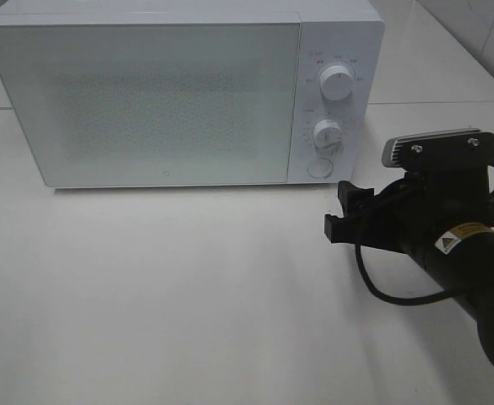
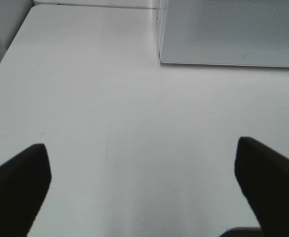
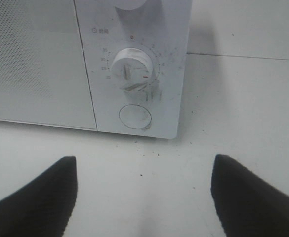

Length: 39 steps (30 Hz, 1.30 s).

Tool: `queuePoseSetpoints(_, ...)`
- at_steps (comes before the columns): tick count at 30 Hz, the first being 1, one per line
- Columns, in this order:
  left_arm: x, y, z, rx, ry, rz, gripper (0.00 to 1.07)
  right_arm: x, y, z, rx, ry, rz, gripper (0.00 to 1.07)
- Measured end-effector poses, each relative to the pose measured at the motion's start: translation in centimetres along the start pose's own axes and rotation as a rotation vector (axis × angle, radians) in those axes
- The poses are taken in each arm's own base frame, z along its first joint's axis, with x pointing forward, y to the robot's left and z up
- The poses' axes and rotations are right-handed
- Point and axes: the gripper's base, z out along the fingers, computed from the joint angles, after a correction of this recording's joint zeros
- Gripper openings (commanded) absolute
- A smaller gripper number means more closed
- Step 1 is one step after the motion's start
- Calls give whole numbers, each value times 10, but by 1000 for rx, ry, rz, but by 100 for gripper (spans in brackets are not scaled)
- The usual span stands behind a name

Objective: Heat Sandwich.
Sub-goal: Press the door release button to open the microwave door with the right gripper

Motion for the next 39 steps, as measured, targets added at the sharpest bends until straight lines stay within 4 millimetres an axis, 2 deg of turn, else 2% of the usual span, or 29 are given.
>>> queuePoseSetpoints(6, 0, 0, 0, 0, 0, 0, 96, 1, 9, 8, 11, 22, 23, 72)
queuePoseSetpoints(19, 0, 0, 0, 0, 0, 0, 96, 1, 8, 9, 32, 37, 47, 72)
queuePoseSetpoints(24, 0, 0, 0, 0, 0, 0, 96, 2, 7, 9, 36, 35, 161, 72)
queuePoseSetpoints(28, 0, 0, 0, 0, 0, 0, 96, 2, 7, 9, 42, 30, 452, 72)
queuePoseSetpoints(29, 0, 0, 0, 0, 0, 0, 96, 2, 7, 9, 42, 30, 452, 72)
queuePoseSetpoints(31, 0, 0, 0, 0, 0, 0, 96, 2, 7, 9, 44, 30, 585, 72)
queuePoseSetpoints(32, 0, 0, 0, 0, 0, 0, 96, 2, 7, 9, 47, 28, 716, 72)
queuePoseSetpoints(33, 0, 0, 0, 0, 0, 0, 96, 2, 7, 9, 47, 28, 716, 72)
queuePoseSetpoints(36, 0, 0, 0, 0, 0, 0, 96, 2, 7, 9, 50, 24, 925, 71)
queuePoseSetpoints(37, 0, 0, 0, 0, 0, 0, 96, 2, 7, 9, 52, 21, 1049, 69)
queuePoseSetpoints(39, 0, 0, 0, 0, 0, 0, 96, 2, 8, 9, 53, 20, 1111, 68)
